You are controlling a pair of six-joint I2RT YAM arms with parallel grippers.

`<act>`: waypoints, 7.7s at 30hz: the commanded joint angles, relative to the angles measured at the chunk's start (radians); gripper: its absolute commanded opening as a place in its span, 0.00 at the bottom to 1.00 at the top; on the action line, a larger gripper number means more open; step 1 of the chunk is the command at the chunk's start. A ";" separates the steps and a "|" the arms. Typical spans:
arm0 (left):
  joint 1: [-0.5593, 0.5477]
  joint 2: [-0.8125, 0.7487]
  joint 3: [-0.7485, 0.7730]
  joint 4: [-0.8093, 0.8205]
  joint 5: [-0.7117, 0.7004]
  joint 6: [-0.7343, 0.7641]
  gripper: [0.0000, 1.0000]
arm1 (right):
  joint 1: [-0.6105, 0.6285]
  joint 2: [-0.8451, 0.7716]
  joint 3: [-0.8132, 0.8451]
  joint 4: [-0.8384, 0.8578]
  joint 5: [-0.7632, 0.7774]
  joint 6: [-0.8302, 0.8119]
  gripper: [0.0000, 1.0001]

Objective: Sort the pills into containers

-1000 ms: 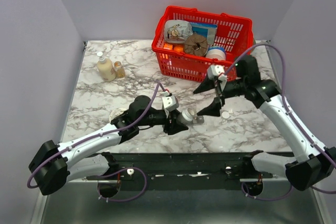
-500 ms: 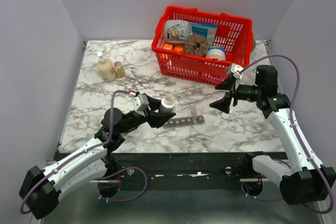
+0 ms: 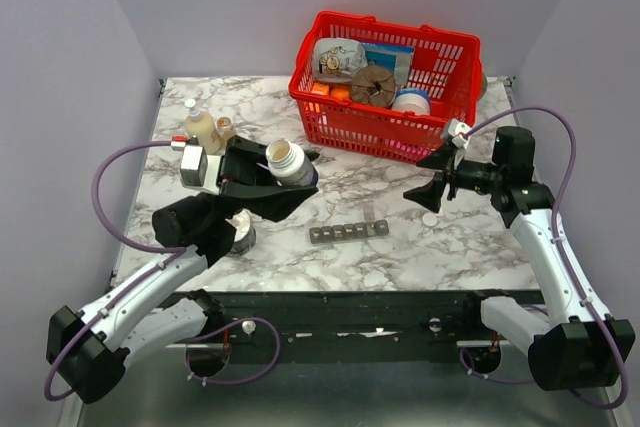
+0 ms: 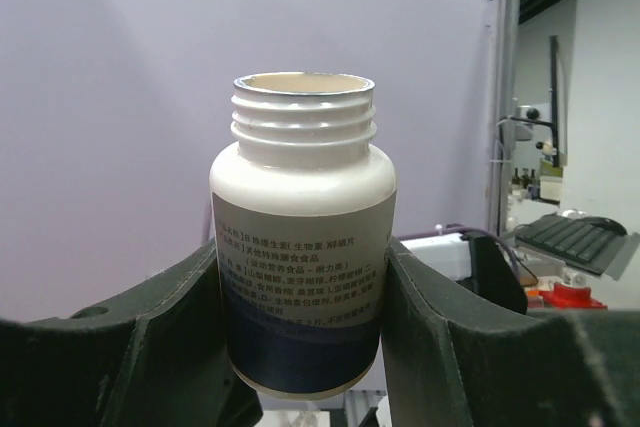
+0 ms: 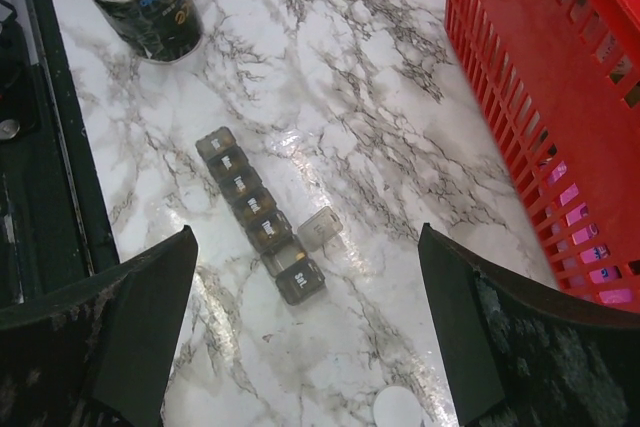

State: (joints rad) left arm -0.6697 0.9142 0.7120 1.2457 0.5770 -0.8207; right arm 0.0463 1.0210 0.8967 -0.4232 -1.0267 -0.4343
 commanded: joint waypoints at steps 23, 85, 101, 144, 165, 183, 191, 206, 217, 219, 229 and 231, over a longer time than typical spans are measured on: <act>0.019 -0.001 0.094 -0.264 0.319 0.255 0.00 | -0.022 0.011 -0.022 0.049 0.056 0.019 1.00; -0.274 0.963 0.658 -1.994 -0.414 1.169 0.00 | -0.257 0.065 0.082 -0.112 0.381 0.074 1.00; -0.337 1.039 0.790 -2.126 -0.565 1.146 0.00 | -0.260 0.065 0.082 -0.112 0.370 0.077 1.00; -0.442 1.167 0.972 -2.286 -0.853 1.131 0.00 | -0.267 0.064 0.080 -0.114 0.350 0.080 1.00; -0.481 1.200 1.000 -2.316 -0.957 1.164 0.00 | -0.270 0.065 0.079 -0.115 0.343 0.080 1.00; -0.508 1.207 0.992 -2.318 -1.020 1.218 0.00 | -0.273 0.065 0.079 -0.117 0.333 0.080 1.00; -0.522 1.200 0.992 -2.309 -1.048 1.247 0.00 | -0.275 0.065 0.080 -0.117 0.332 0.080 1.00; -0.533 1.193 0.977 -2.295 -1.054 1.279 0.00 | -0.278 0.065 0.082 -0.118 0.327 0.080 1.00; -0.530 1.173 0.946 -2.286 -1.045 1.310 0.00 | -0.281 0.067 0.081 -0.120 0.326 0.081 1.00; -0.530 1.169 0.957 -2.284 -1.023 1.298 0.00 | -0.283 0.068 0.082 -0.120 0.326 0.081 1.00; -0.528 1.180 0.963 -2.289 -1.057 1.307 0.00 | -0.284 0.068 0.082 -0.121 0.323 0.080 1.00; -0.528 1.181 0.962 -2.286 -1.077 1.318 0.00 | -0.284 0.068 0.082 -0.123 0.321 0.081 1.00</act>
State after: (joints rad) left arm -1.1950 2.1059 1.6585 -1.0306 -0.4553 0.4717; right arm -0.2249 1.0939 0.9493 -0.5224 -0.6788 -0.3660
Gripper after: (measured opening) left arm 0.600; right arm 0.995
